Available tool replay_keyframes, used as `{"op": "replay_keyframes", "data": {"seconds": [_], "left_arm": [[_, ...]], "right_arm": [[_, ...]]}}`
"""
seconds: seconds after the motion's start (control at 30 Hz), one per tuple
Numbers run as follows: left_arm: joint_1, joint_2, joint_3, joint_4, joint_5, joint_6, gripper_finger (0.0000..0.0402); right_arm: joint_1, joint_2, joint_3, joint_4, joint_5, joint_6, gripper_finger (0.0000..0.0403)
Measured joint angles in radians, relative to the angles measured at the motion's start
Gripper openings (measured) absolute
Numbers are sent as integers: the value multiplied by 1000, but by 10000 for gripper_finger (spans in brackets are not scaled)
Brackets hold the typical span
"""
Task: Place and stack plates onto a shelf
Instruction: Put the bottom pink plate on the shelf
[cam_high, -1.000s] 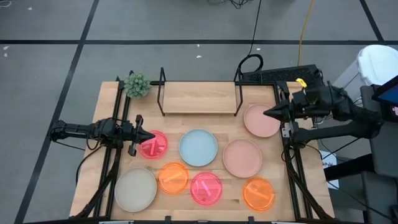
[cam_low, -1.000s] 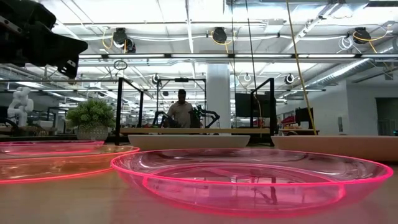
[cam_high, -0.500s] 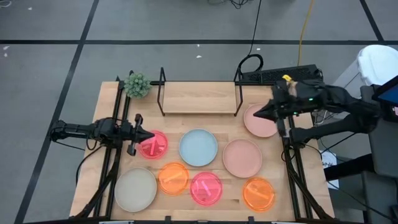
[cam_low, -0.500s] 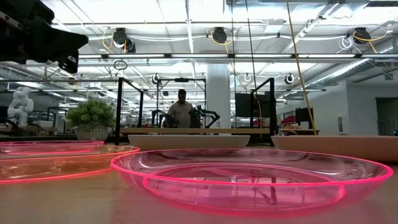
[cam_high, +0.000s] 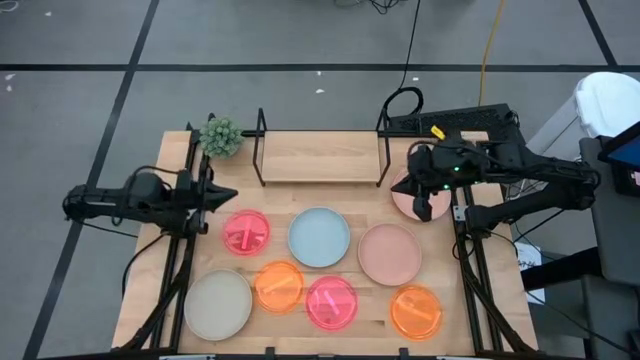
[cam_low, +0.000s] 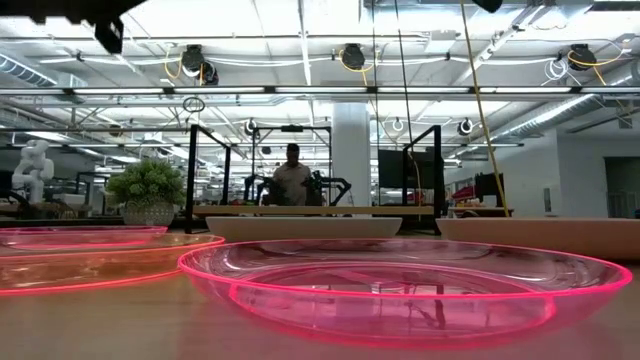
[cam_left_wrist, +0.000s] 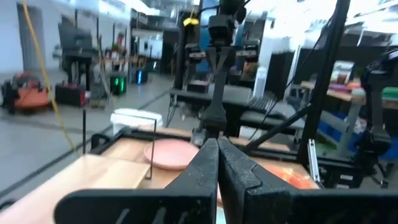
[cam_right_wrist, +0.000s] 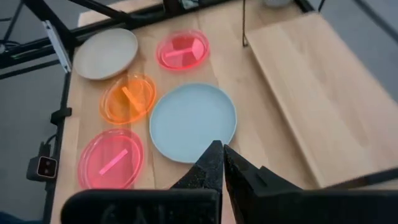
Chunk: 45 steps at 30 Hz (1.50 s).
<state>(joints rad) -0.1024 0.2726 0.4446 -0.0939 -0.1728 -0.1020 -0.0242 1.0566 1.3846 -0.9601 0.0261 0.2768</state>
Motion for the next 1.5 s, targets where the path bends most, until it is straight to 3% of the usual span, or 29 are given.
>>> {"op": "replay_keyframes", "data": {"seconds": [0.37, 0.53, 0.67, 0.97, 1.23, 1.4, 1.5], "left_arm": [[0, 365, 415, -166, -65, -62, 3], [0, 512, 526, -171, -64, -168, 3], [0, 616, 556, -174, -24, -232, 3], [-45, 791, 560, -90, 11, -274, 3], [-60, 897, 560, -55, 47, -490, 3], [-60, 954, 560, -60, 53, -420, 5], [-61, 968, 560, -57, 68, -408, 17]], "right_arm": [[0, 40, 0, -37, -2, 78, 0], [0, 40, 0, -82, -4, 99, 0], [0, 36, -23, -140, -4, 162, 0], [0, 26, -198, -202, -10, 471, 0], [0, 26, -457, -186, -139, 734, 0], [13, 26, -613, -141, -283, 754, 2], [44, 16, -662, -119, -292, 782, 12]]}}
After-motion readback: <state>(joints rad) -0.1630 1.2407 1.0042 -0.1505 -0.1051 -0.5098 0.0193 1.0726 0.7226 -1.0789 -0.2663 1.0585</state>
